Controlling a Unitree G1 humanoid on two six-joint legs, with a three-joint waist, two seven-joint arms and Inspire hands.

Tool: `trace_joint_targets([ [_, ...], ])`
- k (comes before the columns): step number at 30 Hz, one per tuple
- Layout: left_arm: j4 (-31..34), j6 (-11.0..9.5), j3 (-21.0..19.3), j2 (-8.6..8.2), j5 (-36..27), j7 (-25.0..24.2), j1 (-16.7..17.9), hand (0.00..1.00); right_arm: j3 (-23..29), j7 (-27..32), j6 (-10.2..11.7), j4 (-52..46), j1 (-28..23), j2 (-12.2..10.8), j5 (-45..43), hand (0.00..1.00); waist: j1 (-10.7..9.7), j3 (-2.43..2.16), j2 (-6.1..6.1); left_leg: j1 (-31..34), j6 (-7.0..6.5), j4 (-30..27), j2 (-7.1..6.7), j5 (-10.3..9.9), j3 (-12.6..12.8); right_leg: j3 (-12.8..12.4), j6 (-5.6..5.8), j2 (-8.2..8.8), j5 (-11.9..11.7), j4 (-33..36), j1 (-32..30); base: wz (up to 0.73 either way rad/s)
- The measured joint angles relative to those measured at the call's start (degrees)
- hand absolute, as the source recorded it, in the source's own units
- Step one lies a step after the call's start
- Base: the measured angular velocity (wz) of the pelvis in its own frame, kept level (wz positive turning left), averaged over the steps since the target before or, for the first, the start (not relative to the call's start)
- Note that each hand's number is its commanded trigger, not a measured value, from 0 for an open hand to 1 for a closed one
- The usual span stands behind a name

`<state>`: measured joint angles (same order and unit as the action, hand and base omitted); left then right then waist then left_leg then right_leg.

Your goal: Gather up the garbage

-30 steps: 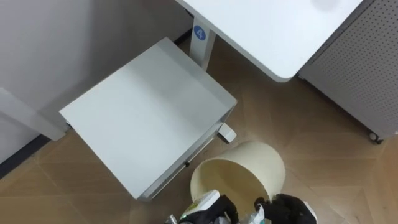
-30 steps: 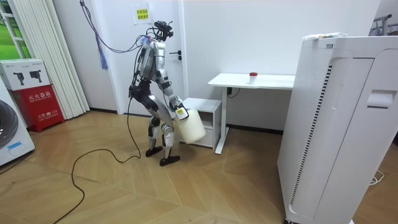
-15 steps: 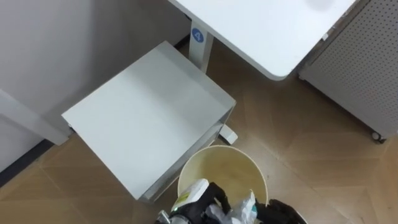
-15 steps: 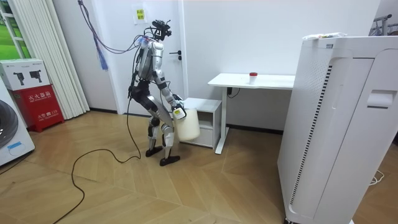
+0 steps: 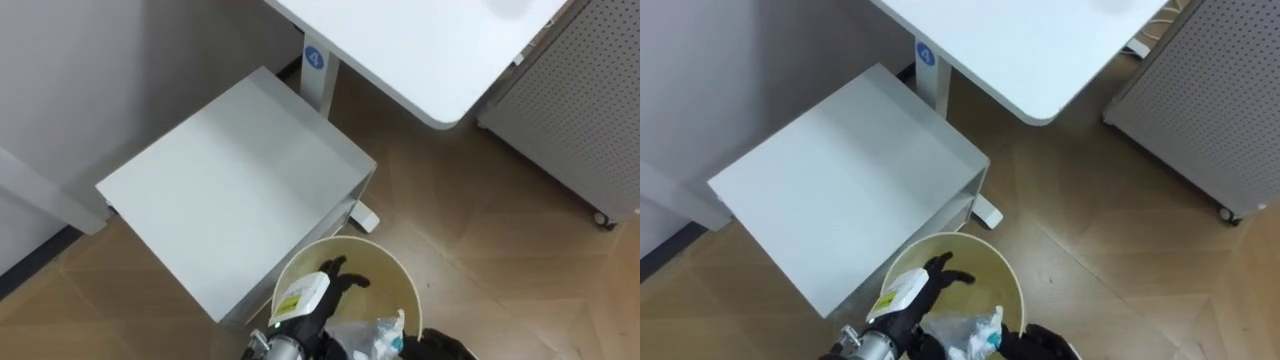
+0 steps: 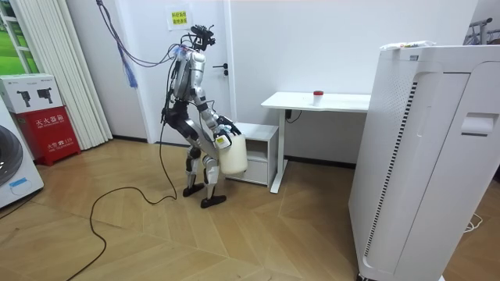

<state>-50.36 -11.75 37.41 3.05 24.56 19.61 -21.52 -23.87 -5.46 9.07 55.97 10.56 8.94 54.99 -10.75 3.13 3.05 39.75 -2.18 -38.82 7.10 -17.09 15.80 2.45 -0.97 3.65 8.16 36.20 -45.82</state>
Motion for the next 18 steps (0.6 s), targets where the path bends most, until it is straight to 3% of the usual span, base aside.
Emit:
trace_joint_targets([
  [6,0.01,0.15,-0.50,-0.03,2.60,1.23,-0.24,0.00,-0.02,-1.08,-0.50,2.00,-0.47,0.04,0.89,1.00,0.24,-0.44,-1.41,-1.44,-0.09,0.98,0.02,0.13,-0.53,0.49,0.27,-0.17,-0.72,-2.16,2.19,0.01],
  [15,0.03,0.11,-0.58,0.31,2.49,2.14,-0.40,0.00,0.04,-2.12,-1.15,7.22,0.43,0.09,0.97,1.00,0.24,-0.25,-1.68,-7.25,-0.07,5.28,-0.84,0.66,0.21,0.54,0.67,0.17,-0.82,-5.35,7.43,0.00],
  [18,1.36,-0.09,-0.56,1.31,2.58,2.12,-0.32,0.00,0.98,-2.11,-1.03,7.87,0.21,0.32,0.95,1.00,0.05,0.09,-2.23,-10.05,0.03,6.67,-0.83,0.59,0.37,0.62,0.85,-0.32,-0.91,-7.04,10.33,-0.02],
])
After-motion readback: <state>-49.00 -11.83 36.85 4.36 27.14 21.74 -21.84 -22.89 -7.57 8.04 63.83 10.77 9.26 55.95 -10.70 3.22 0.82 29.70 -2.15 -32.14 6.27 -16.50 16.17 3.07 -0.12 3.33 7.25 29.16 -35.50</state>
